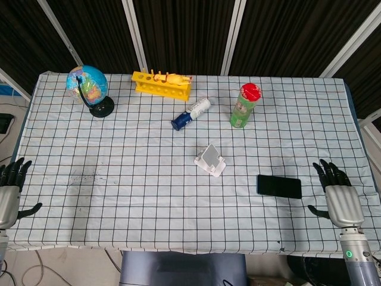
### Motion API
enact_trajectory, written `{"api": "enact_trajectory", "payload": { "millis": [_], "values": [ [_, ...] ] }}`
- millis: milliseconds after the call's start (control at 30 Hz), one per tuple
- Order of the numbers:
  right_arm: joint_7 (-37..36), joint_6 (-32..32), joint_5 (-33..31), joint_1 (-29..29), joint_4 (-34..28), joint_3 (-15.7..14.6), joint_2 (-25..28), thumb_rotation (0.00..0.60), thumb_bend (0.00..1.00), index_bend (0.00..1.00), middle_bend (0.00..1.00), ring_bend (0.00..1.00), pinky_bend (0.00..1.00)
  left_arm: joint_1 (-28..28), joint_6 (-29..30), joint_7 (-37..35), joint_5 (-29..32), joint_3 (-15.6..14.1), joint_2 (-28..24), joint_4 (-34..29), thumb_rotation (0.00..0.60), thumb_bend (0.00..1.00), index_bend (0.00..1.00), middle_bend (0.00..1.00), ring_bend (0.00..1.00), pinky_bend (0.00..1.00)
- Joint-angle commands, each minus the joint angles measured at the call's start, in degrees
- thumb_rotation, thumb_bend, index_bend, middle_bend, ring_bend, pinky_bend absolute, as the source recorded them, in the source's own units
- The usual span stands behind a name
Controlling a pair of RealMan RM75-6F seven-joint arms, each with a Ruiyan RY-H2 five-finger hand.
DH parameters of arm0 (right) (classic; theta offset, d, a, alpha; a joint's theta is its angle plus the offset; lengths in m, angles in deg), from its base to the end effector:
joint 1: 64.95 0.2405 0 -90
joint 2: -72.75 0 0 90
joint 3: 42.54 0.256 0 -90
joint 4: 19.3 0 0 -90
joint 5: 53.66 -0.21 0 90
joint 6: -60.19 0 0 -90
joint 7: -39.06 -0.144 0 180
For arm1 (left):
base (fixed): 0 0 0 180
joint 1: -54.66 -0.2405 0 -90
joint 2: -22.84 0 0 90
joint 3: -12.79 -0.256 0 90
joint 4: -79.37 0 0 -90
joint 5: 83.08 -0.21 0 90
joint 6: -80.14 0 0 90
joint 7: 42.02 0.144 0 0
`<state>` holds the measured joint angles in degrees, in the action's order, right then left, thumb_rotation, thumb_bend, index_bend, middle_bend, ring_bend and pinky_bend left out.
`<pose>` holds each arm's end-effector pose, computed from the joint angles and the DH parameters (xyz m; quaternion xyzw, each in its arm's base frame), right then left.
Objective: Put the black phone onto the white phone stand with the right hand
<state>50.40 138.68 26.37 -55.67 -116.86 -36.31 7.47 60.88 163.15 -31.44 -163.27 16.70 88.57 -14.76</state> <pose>-0.2888 -0.2135 0.1416 0.6140 -0.3809 0.3551 0.5931 -0.3116 0.1910 0.1497 -0.5982 -0.3736 -0.3354 0.6245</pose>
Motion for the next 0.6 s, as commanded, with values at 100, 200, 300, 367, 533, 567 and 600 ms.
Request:
{"api": "enact_trajectory", "payload": {
  "millis": [100, 200, 300, 367, 533, 567, 600],
  "values": [
    [6.6, -5.3, -5.9, 2.9, -5.8, 0.9, 0.0, 0.6, 0.13, 0.11, 0.13, 0.0, 0.14, 0.0, 0.0, -0.1, -0.1, 0.0, -0.1, 0.0, 0.6, 0.0, 0.0, 0.0, 0.0, 0.0],
    [11.5, -7.6, -9.7, 4.7, -7.8, 1.3, -1.2, 0.6, 0.13, 0.11, 0.13, 0.0, 0.14, 0.2, -0.3, -0.2, -0.1, -0.1, -0.1, 0.0, 0.6, 0.0, 0.0, 0.0, 0.0, 0.0],
    [15.6, -8.9, -13.7, 6.2, -8.9, 1.9, -2.6, 0.6, 0.14, 0.11, 0.13, 0.0, 0.14, 0.3, -0.6, -0.4, -0.1, -0.1, -0.2, -0.1, 0.6, 0.0, 0.0, 0.0, 0.0, 0.0],
    [18.7, -9.7, -17.4, 7.6, -9.3, 2.5, -3.9, 0.6, 0.14, 0.11, 0.13, 0.0, 0.14, 0.3, -0.7, -0.5, -0.1, -0.2, -0.2, -0.1, 0.6, 0.0, 0.0, 0.0, 0.0, 0.0],
    [24.7, -10.1, -24.4, 10.3, -8.8, 3.5, -7.2, 0.6, 0.15, 0.12, 0.13, 0.0, 0.14, 0.5, -0.9, -0.5, -0.1, -0.2, -0.3, 0.0, 0.6, 0.0, 0.0, 0.0, 0.0, 0.0],
    [25.5, -10.0, -25.4, 10.7, -8.6, 3.6, -7.8, 0.6, 0.15, 0.12, 0.13, 0.0, 0.14, 0.5, -1.0, -0.5, -0.1, -0.2, -0.3, 0.0, 0.6, 0.0, 0.0, 0.0, 0.0, 0.0],
    [26.6, -9.9, -26.6, 11.3, -8.2, 3.8, -8.7, 0.6, 0.15, 0.12, 0.13, 0.0, 0.14, 0.5, -1.0, -0.6, -0.1, -0.2, -0.3, 0.0, 0.6, 0.0, 0.0, 0.0, 0.0, 0.0]
  ]
}}
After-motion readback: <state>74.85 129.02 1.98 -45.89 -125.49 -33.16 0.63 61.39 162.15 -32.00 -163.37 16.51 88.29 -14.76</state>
